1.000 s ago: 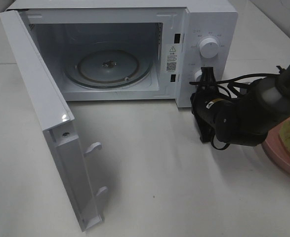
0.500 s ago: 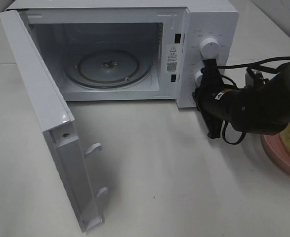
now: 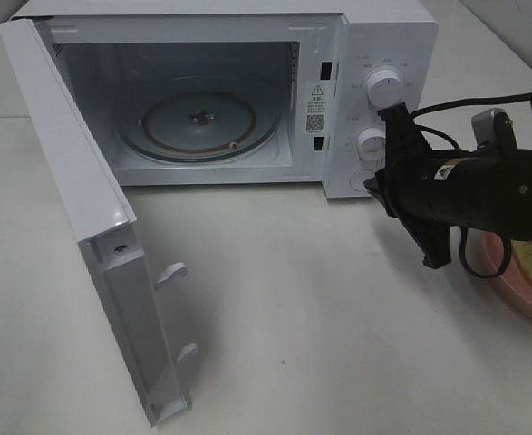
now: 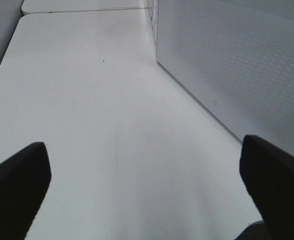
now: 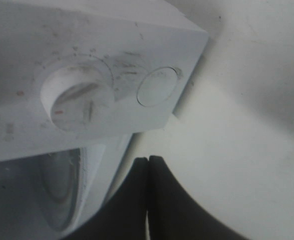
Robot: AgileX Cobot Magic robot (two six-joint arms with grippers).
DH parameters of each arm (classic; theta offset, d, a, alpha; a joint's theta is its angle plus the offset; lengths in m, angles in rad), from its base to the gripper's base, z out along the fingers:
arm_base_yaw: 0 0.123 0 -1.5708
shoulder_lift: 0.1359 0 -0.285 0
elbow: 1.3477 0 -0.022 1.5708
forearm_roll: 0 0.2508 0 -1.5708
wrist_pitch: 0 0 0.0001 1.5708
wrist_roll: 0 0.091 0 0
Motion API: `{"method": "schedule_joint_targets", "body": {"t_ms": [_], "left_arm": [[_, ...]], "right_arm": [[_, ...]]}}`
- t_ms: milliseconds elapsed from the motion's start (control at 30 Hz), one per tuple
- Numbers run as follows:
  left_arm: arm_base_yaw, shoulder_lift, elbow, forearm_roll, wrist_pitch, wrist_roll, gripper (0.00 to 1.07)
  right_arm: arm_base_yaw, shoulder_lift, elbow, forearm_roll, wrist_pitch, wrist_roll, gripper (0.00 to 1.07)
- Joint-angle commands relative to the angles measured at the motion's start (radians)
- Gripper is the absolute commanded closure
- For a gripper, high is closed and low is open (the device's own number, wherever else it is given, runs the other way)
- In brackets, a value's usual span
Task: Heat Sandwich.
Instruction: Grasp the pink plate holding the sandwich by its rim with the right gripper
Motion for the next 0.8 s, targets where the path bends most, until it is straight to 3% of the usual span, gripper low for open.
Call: {"method": "schedule_joint_targets", "body": {"t_ms": [33,233,633,800], "left_arm": [[-0.001,-0.028,0.002,-0.004,-0.001,0.000,0.09],[-0.001,-0.028,0.002,-0.004,-0.001,0.000,0.09],[-0.001,-0.028,0.002,-0.004,-0.001,0.000,0.09],[-0.001,-0.028,0.002,-0.004,-0.001,0.000,0.09]], "right_arm": [[-0.003,-0.050,0.005,-0.008,0.115,-0.144,1.07],[-0.004,-0.103,0.005,-0.008,0.245,-0.372,1.07],[-0.004,-0.187,0.005,-0.012,0.566,-1.093,1.03],[-0.004,-0.205,-0.002,-0.071,0.705,-1.231,1.02]]}}
